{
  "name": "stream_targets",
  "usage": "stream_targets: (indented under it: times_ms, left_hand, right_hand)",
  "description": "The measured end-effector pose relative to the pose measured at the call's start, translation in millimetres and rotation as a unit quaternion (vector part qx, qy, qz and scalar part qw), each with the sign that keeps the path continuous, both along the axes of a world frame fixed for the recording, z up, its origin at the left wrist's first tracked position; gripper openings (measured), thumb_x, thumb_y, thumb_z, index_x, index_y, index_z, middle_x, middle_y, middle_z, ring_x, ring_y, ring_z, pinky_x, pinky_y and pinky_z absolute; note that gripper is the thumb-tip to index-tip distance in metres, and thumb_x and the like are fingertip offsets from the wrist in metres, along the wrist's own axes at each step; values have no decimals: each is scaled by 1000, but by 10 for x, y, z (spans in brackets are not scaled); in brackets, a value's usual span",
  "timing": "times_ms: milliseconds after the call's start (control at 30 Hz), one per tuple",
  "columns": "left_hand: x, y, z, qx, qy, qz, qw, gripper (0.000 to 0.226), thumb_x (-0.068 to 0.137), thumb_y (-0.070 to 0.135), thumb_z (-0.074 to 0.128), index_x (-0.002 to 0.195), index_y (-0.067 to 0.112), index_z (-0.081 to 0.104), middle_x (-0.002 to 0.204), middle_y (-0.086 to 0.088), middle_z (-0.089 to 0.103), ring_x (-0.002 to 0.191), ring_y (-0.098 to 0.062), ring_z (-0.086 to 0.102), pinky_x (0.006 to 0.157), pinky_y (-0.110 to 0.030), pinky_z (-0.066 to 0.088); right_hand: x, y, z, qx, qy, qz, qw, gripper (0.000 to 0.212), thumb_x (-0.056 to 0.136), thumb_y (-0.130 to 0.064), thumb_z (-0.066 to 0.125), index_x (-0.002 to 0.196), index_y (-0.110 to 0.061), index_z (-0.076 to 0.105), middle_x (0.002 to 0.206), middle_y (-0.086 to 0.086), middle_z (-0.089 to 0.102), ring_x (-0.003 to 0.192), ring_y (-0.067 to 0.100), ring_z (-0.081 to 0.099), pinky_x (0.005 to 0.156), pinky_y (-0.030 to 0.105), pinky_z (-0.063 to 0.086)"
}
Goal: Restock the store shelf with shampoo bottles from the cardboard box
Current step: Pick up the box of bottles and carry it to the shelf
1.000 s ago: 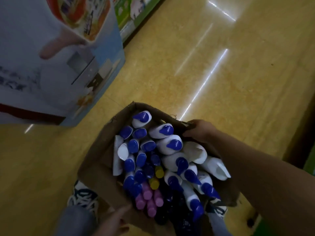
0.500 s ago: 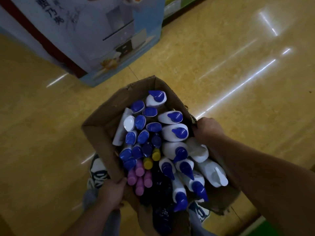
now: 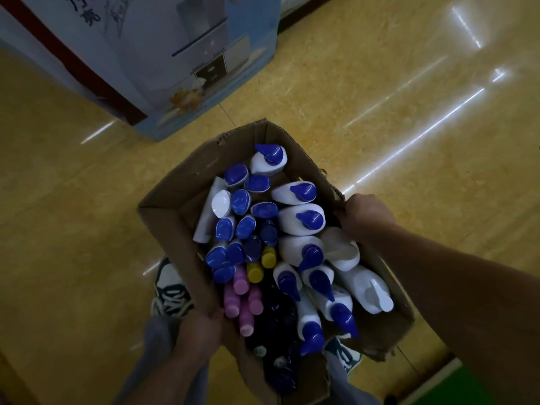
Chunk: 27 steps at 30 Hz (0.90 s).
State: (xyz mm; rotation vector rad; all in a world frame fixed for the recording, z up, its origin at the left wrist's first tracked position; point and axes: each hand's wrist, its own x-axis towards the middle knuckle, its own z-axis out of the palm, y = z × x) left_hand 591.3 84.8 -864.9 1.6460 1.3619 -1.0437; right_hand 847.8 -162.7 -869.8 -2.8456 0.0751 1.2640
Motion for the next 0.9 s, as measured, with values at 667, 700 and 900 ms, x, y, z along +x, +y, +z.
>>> stream_targets:
  times_ms: [667,700,900]
  left_hand:
    - [350,337,463,10,-61,-111,992,25,91,20,62,71,6,66,67,-7,70,65,-22,69,60,-31,55]
    - [388,367,476,9,-54,-122,991,22,90,22,63,74,6,67,72,-9,71,70,-25,70,66,-33,57]
    - [673,358,683,1,-61,-198,978,17,91,20,61,82,8,67,82,-9,68,76,-23,66,72,-34,55]
  right_hand:
    - [-173,-183,271,54,19,62,996,35,97,-31,53,79,-2,62,76,17,65,71,32,64,57,33,46]
    - [-198,-214,286,59,13,62,996,36,97,-31,53,80,0,63,77,19,66,71,33,64,58,34,48]
    - [-349,-433,375,93,1,22,995,39,95,-29,56,71,1,64,62,13,61,60,30,63,55,35,51]
